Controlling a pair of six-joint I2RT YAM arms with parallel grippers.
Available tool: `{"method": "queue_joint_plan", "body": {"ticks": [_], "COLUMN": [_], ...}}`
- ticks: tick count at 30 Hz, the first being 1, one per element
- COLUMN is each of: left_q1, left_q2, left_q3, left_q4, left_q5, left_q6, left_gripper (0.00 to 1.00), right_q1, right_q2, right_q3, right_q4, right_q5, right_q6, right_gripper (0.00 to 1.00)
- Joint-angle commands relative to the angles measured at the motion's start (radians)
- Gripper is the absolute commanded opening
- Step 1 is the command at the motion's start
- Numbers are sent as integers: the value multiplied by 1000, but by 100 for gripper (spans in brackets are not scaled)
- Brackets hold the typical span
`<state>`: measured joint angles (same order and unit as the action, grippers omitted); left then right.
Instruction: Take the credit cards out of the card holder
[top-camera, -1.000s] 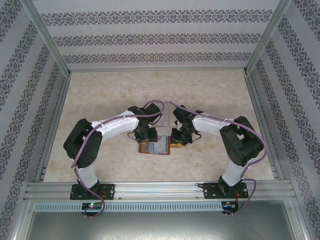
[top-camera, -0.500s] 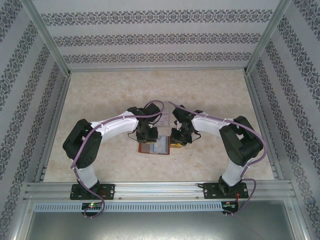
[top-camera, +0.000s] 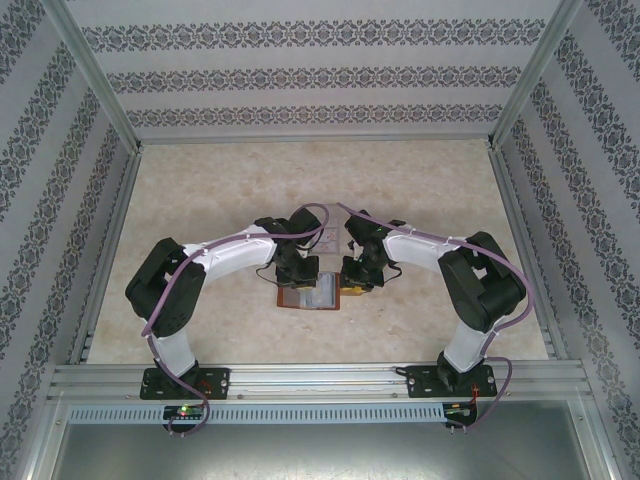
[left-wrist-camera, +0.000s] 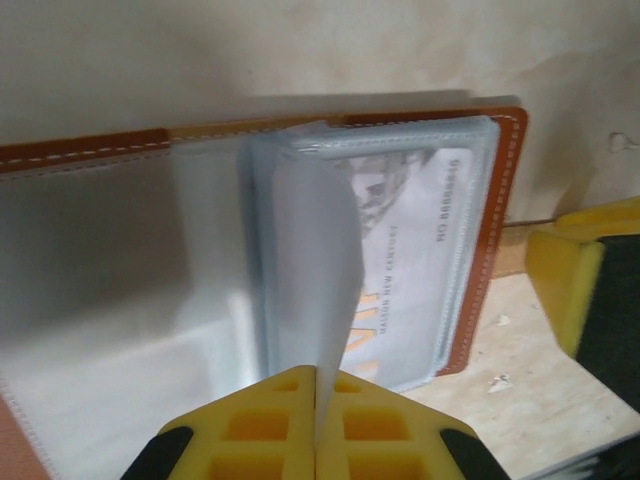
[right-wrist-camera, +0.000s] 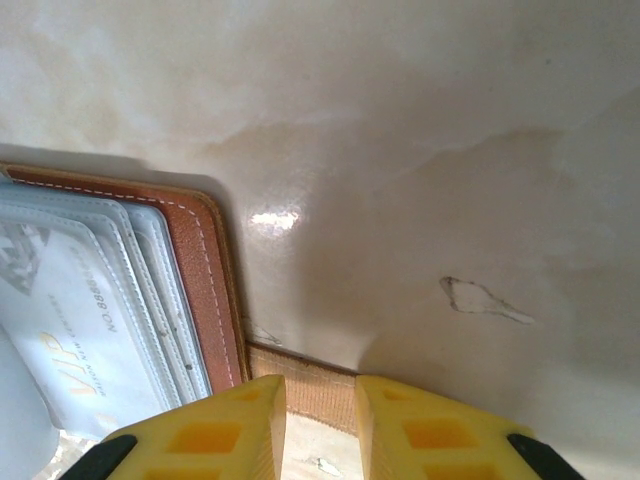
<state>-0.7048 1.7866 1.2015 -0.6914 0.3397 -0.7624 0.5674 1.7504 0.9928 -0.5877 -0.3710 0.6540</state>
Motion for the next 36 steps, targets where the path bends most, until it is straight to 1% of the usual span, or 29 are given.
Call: {"method": "queue_joint_plan", "body": {"ticks": [1,5,11,17,24,28,30,36], "left_q1": [11,16,19,21,21,27,37,48], "left_q2": [-11,-11,13,49,78,61,36,-23], "left_q3": [14,13,20,22,18,55,62,79], "left_q4": [-105,-154,-200,-248,-274,-345,-346,-310], "left_q5": [-99,-163,-218,-280,-310,-395,-389,-309], "left_q6": [34,48,68,87,99,106,111,116], "left_gripper": [7,10,18,24,25,25,25,25], "right_q1": [12,12,12,13,14,14,14,17], "right_q2": [31,31,37,38,37,32,29,18], "right_q3": [6,7,13,15,16,18,19,34], "right_q4": [-25,-29,-32,-36,-41,-45,-47,-65], "right_q5": [32,33,34,35,36,38,39,51], "right_q6": [-16,-17,-17,-16,-18,-18,-18,-22], "right_gripper": [27,27,27,27,27,27,27,27]}}
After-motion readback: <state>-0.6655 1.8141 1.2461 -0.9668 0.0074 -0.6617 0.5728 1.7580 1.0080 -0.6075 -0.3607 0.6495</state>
